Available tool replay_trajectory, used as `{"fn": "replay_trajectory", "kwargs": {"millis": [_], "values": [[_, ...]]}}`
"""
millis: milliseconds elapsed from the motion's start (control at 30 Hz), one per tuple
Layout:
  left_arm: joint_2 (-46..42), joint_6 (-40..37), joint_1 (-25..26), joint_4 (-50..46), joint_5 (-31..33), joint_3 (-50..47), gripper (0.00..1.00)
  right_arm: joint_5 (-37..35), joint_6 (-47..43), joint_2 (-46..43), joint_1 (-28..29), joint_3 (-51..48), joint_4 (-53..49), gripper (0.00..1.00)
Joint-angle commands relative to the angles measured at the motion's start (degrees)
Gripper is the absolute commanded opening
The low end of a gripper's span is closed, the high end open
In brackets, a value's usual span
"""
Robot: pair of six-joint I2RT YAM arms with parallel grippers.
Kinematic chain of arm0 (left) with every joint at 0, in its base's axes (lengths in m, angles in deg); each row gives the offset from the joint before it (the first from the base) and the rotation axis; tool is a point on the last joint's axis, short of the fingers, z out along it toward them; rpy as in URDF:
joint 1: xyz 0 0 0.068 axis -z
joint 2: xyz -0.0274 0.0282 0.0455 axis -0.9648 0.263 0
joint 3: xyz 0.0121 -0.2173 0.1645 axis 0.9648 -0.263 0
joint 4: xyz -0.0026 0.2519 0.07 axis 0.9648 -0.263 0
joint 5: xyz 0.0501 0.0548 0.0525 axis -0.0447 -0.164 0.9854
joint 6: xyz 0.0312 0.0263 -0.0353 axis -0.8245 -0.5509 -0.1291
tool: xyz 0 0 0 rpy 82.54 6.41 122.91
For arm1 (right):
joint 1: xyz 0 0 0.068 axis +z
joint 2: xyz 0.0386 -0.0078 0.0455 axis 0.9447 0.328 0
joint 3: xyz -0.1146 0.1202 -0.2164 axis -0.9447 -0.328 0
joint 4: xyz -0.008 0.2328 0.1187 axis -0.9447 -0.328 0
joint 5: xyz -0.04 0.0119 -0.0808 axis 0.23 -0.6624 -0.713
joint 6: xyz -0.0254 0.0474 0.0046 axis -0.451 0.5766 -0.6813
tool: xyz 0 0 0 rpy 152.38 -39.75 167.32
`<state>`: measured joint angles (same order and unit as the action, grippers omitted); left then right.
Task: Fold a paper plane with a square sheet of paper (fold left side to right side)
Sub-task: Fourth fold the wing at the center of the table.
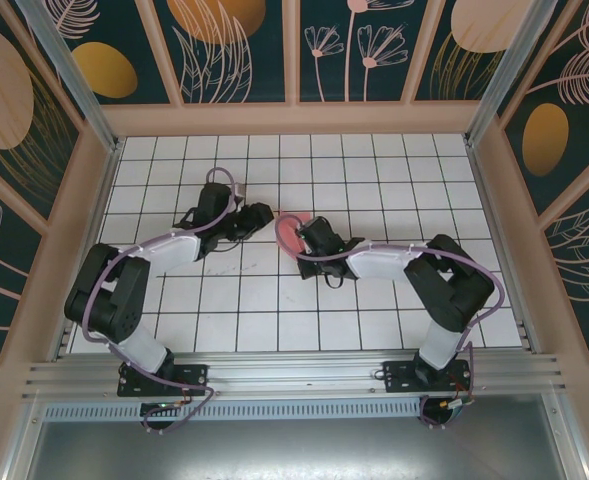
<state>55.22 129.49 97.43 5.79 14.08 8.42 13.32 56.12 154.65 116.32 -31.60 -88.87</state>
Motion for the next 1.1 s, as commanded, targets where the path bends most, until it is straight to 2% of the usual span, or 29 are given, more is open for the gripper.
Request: {"fn": "replay_trajectory", "kwargs": {"millis": [0, 100, 500, 900, 1067], "values": [[-0.04, -1.58, -0.18, -0.39, -1.44, -1.16, 0.44, 7.22, 0.72, -0.31, -1.62, 0.63, 2.30, 0.00], [2.35, -0.94, 0.15, 2.00, -4.24, -1.14, 0.38, 11.36, 0.81, -0.23, -2.91, 0.76, 2.45, 0.00], [12.83, -1.19, 4.84, 1.93, -5.69, 6.03, 0.37, 25.14, 3.78, 0.14, -8.26, -2.44, 6.96, 0.00], [17.55, -1.33, 5.98, 0.32, -4.58, 9.89, 0.37, 28.73, 5.81, 1.11, -9.96, -4.83, 10.33, 0.00], [16.81, -1.04, 5.97, 1.20, -3.80, 9.40, 0.37, 29.83, 6.87, 1.73, -10.48, -5.46, 11.54, 0.00]]}}
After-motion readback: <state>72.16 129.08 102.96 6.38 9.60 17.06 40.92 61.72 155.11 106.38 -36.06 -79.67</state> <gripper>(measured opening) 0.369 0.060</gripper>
